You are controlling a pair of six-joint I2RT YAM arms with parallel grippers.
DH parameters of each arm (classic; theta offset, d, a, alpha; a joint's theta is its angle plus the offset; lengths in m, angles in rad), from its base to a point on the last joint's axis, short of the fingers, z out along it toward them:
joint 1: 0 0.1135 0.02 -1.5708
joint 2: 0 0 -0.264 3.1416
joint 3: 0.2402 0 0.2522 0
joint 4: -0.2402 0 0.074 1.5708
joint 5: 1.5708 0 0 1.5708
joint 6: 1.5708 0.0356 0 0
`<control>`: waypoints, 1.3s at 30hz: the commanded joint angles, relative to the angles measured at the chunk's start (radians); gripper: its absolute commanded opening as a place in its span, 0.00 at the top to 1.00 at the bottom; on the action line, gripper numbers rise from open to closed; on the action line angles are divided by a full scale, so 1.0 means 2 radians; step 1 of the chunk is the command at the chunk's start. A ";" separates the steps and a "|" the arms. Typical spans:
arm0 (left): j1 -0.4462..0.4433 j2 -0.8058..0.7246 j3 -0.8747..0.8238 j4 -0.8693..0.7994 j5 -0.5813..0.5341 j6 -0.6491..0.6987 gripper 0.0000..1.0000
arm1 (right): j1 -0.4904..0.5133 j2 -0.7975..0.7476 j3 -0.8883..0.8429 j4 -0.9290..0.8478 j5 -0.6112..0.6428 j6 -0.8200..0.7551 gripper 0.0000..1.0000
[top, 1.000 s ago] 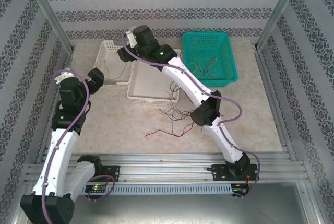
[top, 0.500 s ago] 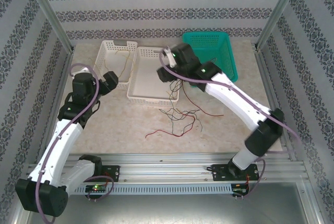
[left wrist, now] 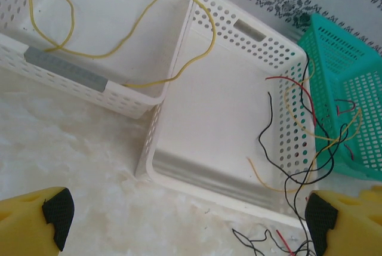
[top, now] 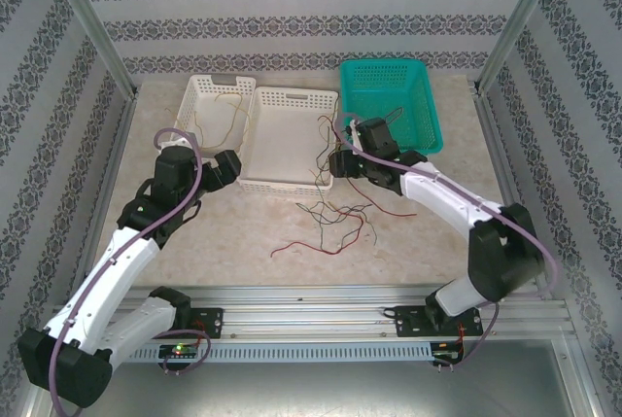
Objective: Untangle the cables
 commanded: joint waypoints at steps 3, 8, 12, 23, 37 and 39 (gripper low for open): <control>-0.015 -0.004 -0.011 -0.012 -0.022 0.015 0.00 | 0.000 0.071 0.041 0.061 -0.034 0.041 0.39; -0.022 0.005 -0.010 -0.011 -0.026 0.020 0.00 | 0.002 0.100 0.067 0.064 0.000 0.050 0.43; -0.024 0.010 -0.014 -0.005 -0.028 0.021 0.00 | 0.003 0.110 0.077 0.080 0.015 0.050 0.48; -0.025 0.016 -0.019 0.001 -0.025 0.024 0.00 | 0.003 0.160 0.118 0.050 0.020 0.043 0.62; -0.025 0.022 -0.017 0.004 -0.020 0.025 0.00 | 0.003 0.129 0.122 0.068 0.002 0.024 1.00; -0.026 0.023 -0.017 0.005 -0.016 0.025 0.00 | 0.003 0.109 0.110 0.086 -0.022 0.022 1.00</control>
